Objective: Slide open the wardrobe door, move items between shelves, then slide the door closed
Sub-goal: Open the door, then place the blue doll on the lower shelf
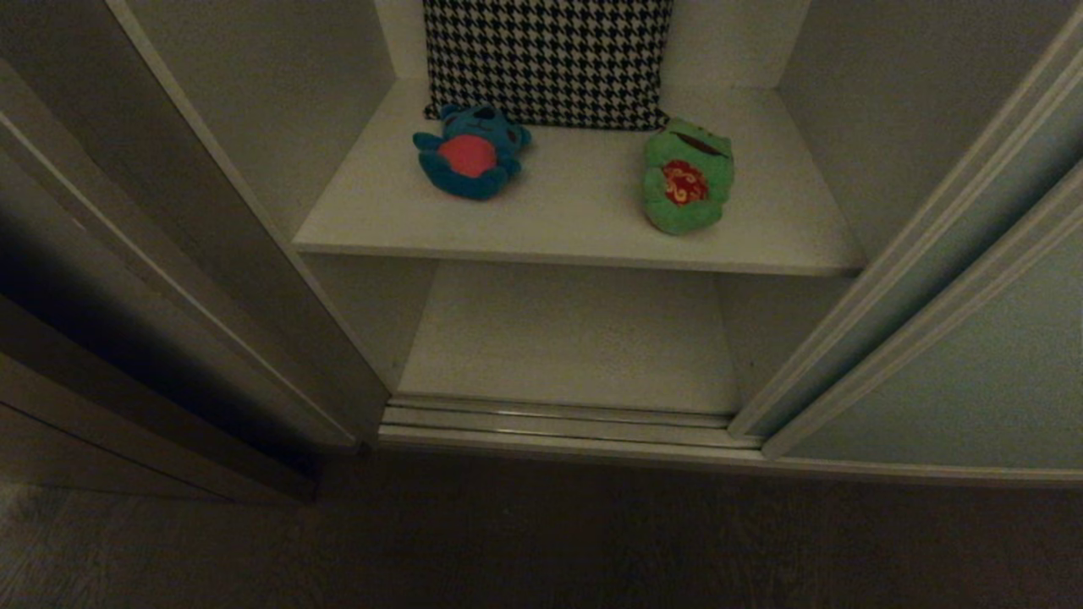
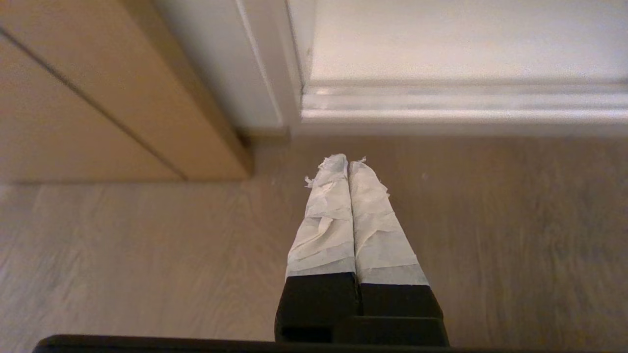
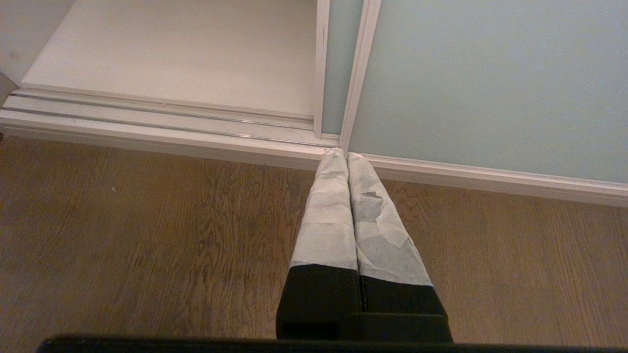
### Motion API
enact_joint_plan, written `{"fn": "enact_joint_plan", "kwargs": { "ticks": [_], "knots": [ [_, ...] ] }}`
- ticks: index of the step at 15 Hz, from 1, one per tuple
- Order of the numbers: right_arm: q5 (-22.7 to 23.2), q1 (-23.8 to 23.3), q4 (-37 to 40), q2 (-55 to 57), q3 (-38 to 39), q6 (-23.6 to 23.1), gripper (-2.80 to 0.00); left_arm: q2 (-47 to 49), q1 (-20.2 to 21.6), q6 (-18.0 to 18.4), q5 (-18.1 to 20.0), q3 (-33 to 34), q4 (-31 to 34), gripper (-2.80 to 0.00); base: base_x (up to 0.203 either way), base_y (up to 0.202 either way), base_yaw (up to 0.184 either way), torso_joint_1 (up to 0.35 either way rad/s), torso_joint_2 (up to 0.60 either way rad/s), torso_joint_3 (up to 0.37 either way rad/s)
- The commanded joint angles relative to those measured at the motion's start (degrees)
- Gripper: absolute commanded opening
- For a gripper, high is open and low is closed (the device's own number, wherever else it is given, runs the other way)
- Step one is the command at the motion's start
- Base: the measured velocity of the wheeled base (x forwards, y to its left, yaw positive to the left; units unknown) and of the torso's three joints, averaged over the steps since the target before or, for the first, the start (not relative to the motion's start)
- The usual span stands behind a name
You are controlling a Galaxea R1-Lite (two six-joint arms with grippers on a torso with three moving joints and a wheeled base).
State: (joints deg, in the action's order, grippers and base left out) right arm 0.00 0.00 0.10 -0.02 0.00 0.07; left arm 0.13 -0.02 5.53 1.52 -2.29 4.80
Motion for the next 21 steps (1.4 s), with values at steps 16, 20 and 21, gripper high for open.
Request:
{"fn": "enact_joint_plan", "kwargs": {
  "ticks": [16, 20, 21],
  "knots": [
    [0.0, 0.0, 0.0, 0.0, 0.1, 0.0, -2.8, 97.3, -6.7, -4.2, 4.3, -74.6, -20.6, -2.8, 0.0, 0.0, 0.0, 0.0, 0.0, 0.0],
    [0.0, 0.0, 0.0, 0.0, 0.1, 0.0, -2.8, 110.6, -9.3, -13.3, 4.1, -90.8, -21.6, -2.8, 0.0, 0.0, 0.0, 0.0, 0.0, 0.0],
    [0.0, 0.0, 0.0, 0.0, 0.1, 0.0, -2.8, 112.7, -9.8, -15.4, 4.1, -93.6, -20.2, 0.0, 0.0, 0.0, 0.0, 0.0, 0.0, 0.0]
  ]
}}
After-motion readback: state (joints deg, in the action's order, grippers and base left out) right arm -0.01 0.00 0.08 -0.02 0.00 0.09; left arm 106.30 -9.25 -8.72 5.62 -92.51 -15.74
